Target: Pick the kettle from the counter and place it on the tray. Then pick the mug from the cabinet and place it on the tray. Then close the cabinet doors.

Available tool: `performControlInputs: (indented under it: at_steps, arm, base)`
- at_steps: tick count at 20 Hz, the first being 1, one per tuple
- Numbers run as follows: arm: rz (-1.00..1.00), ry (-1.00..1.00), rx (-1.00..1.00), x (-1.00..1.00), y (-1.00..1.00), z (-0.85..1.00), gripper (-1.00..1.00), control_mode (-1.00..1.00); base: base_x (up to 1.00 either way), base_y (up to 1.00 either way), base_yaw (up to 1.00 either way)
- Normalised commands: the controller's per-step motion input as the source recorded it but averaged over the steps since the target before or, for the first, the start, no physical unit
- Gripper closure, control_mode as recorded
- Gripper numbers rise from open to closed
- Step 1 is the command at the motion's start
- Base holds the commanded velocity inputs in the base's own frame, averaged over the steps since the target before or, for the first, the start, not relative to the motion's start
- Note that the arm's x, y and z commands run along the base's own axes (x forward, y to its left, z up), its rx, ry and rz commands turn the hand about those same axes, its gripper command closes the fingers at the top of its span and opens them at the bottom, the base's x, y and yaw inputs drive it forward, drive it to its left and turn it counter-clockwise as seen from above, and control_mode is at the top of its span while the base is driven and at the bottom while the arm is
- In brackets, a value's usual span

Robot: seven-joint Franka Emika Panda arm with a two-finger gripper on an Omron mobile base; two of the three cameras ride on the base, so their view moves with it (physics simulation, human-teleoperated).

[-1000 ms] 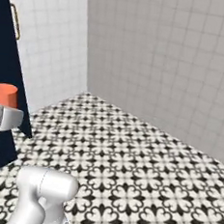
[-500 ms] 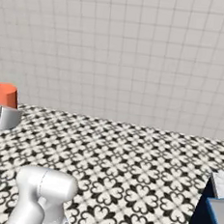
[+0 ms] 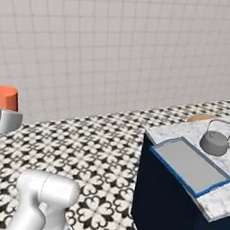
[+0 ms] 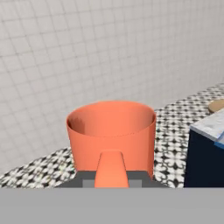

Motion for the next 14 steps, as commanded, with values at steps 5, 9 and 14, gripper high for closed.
performControlInputs:
  at_steps: [5, 9, 14]
  arm:
    - [0.00, 0.00, 0.00, 0.00, 0.00, 0.00, 1.00, 1.00]
    - [0.00, 0.00, 0.00, 0.00, 0.00, 0.00, 1.00, 1.00]
    - [0.00, 0.00, 0.00, 0.00, 0.00, 0.00, 1.00, 1.00]
  base:
    - [0.25, 0.01, -0.69]
    - [0.44, -0.09, -0.55]
    - [0.68, 0.00, -0.50]
